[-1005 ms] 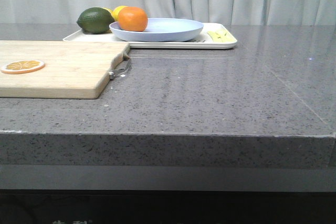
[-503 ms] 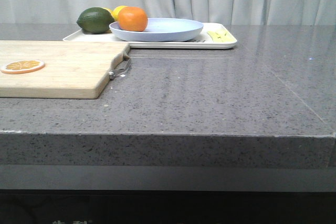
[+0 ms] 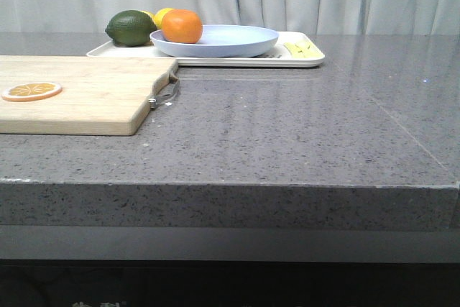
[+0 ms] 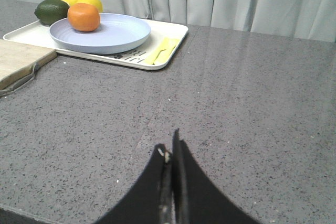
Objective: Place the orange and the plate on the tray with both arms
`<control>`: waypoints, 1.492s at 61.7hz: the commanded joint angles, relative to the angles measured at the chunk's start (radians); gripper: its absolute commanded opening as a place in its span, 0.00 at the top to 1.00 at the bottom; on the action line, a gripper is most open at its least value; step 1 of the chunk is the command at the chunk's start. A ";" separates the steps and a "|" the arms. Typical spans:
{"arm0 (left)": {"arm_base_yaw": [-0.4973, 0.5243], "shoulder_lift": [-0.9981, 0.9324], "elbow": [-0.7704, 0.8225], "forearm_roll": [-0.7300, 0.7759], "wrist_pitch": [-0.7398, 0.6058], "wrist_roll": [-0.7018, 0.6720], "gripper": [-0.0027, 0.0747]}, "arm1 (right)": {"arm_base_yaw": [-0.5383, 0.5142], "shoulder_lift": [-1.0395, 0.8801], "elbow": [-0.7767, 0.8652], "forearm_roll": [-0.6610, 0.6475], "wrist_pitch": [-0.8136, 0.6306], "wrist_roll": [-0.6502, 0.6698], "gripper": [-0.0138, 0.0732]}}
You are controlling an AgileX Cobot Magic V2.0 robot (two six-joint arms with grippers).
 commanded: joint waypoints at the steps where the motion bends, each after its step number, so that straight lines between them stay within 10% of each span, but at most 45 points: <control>1: 0.017 -0.014 0.028 -0.024 -0.175 0.014 0.99 | 0.001 0.009 -0.027 0.004 -0.083 -0.014 0.91; 43: 0.082 -0.124 0.492 -0.230 -0.466 0.166 0.99 | 0.001 0.009 -0.027 0.004 -0.082 -0.014 0.91; 92: 0.082 -0.122 0.493 -0.232 -0.446 0.166 0.99 | 0.001 0.009 -0.027 0.004 -0.082 -0.014 0.91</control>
